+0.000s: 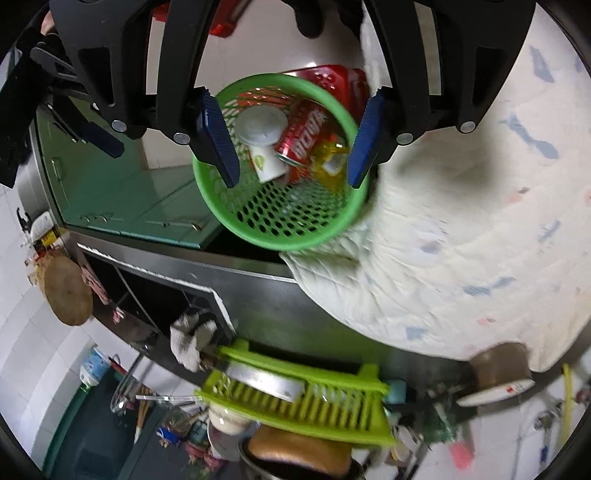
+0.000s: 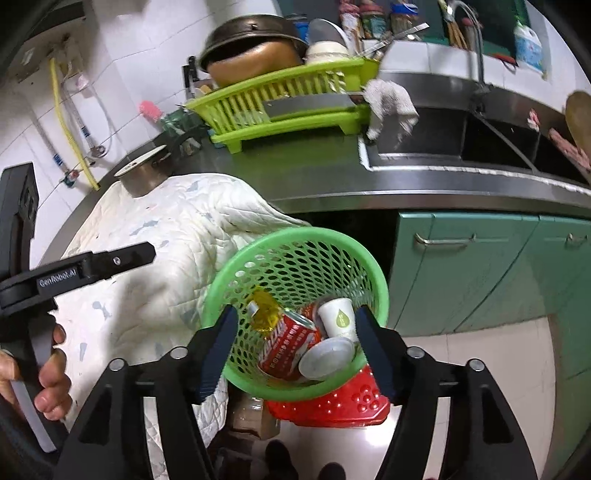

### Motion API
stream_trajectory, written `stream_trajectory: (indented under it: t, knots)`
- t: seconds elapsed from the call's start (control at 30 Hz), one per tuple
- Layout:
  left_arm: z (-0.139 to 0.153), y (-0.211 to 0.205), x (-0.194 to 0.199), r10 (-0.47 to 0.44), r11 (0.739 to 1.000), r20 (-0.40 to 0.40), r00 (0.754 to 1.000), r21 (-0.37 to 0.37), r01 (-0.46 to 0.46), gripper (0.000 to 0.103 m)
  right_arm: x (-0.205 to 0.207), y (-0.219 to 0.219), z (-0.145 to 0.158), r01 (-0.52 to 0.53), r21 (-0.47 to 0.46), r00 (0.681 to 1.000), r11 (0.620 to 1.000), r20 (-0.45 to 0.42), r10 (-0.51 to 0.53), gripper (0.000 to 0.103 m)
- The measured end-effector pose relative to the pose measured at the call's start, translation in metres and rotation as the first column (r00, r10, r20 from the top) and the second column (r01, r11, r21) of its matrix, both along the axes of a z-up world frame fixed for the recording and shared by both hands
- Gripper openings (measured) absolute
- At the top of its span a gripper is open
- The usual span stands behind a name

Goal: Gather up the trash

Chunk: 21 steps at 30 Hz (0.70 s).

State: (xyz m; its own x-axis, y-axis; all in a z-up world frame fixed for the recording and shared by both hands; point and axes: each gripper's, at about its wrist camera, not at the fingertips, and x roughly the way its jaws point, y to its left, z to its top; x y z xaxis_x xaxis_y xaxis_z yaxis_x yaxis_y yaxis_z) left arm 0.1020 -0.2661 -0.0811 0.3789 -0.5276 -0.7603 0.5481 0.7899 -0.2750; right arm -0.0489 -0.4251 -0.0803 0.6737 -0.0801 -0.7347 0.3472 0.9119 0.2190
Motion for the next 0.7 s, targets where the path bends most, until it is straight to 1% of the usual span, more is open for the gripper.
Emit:
stream_trajectory:
  t: [0.03,0.1,0.17,0.23,0.27,0.4,0.53,0.57,0.67,0.7]
  knots:
    - [0.005,0.005,0.0,0.008,1.0,0.016,1.0,0.002,-0.008,0.063,0.001,0.003,0.002,-0.008,-0.006,1.0,1.0,0.004,0.008,0.068]
    - [0.014,0.017,-0.001,0.038,0.999,0.053,0.998,0.015,-0.038,0.066,0.003,0.011,0.01,-0.026,-0.015,1.0,1.0,0.017,0.026,0.072]
    - [0.023,0.029,-0.002,0.061,0.998,0.081,0.995,0.012,-0.062,0.069,0.006,0.017,0.016,-0.039,-0.025,0.999,0.999,0.031,0.04,0.074]
    - [0.033,0.043,-0.002,0.088,0.996,0.108,0.99,0.015,-0.09,0.073,0.011,0.024,0.023,-0.059,-0.032,0.997,0.998,0.045,0.06,0.078]
    - [0.037,0.049,-0.003,0.098,0.994,0.132,0.986,0.023,-0.102,0.073,0.013,0.028,0.027,-0.07,-0.037,0.996,0.997,0.052,0.072,0.079]
    - [0.047,0.07,-0.006,0.131,0.989,0.185,0.974,0.047,-0.142,0.078,0.024,0.042,0.039,-0.11,-0.059,0.991,0.992,0.073,0.114,0.083]
    - [0.058,0.091,-0.011,0.175,0.979,0.238,0.955,0.059,-0.194,0.088,0.032,0.052,0.049,-0.137,-0.077,0.986,0.988,0.086,0.144,0.085]
    - [0.061,0.098,-0.011,0.19,0.976,0.251,0.949,0.06,-0.211,0.088,0.034,0.054,0.052,-0.144,-0.08,0.984,0.986,0.09,0.151,0.086]
    - [0.067,0.113,-0.013,0.228,0.967,0.268,0.936,0.052,-0.251,0.092,0.04,0.062,0.06,-0.163,-0.096,0.98,0.982,0.101,0.173,0.088]
    - [0.07,0.119,-0.014,0.244,0.963,0.274,0.93,0.046,-0.267,0.095,0.042,0.065,0.064,-0.17,-0.105,0.978,0.98,0.108,0.181,0.088]
